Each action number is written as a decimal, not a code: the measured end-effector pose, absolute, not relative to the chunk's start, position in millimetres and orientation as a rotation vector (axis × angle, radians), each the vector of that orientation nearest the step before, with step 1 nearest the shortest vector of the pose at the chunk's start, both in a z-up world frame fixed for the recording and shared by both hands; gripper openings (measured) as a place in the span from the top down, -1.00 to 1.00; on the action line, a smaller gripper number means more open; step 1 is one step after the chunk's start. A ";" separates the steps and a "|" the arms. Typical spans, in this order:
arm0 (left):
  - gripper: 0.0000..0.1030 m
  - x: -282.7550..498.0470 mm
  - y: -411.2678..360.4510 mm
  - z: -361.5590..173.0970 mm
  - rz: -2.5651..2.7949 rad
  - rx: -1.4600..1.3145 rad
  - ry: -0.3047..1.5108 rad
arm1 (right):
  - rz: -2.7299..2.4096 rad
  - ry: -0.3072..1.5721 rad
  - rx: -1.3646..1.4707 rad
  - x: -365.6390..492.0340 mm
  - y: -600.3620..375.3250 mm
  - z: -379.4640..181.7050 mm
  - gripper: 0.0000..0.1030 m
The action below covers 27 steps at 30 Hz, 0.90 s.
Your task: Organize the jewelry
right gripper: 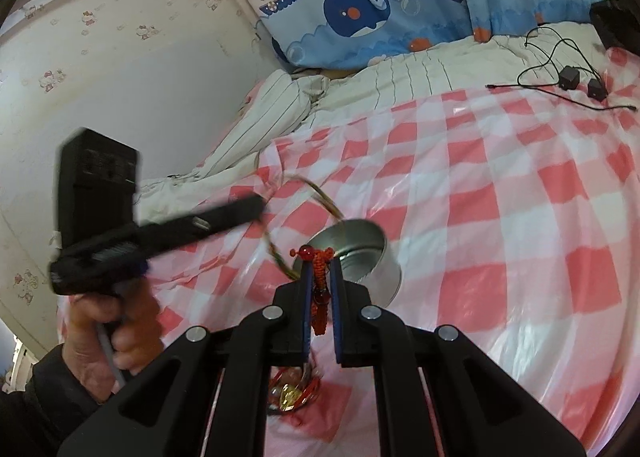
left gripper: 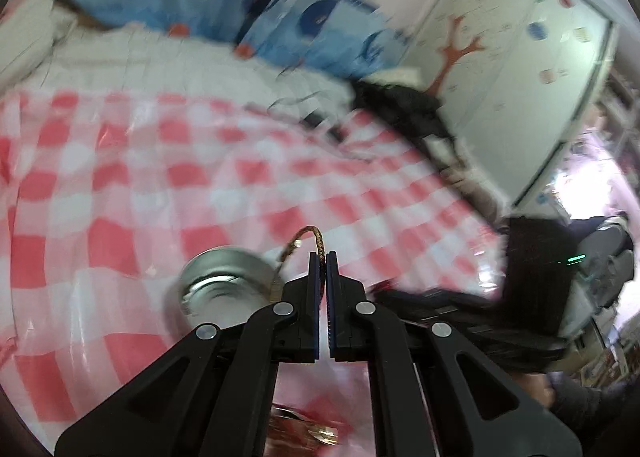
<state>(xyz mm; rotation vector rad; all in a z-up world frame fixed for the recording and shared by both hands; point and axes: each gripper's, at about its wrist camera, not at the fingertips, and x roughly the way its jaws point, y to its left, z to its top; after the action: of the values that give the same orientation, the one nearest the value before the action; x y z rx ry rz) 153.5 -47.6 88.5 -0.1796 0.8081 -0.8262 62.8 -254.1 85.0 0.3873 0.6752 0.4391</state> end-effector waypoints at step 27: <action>-0.45 71.6 0.2 63.6 -0.425 0.098 0.838 | 0.356 0.844 0.311 13.0 -245.7 39.7 -0.05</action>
<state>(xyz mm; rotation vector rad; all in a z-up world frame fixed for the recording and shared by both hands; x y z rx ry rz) 71.6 0.2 63.6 0.0979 0.8380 -0.4250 13.0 -245.7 39.7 0.3108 0.8443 0.3556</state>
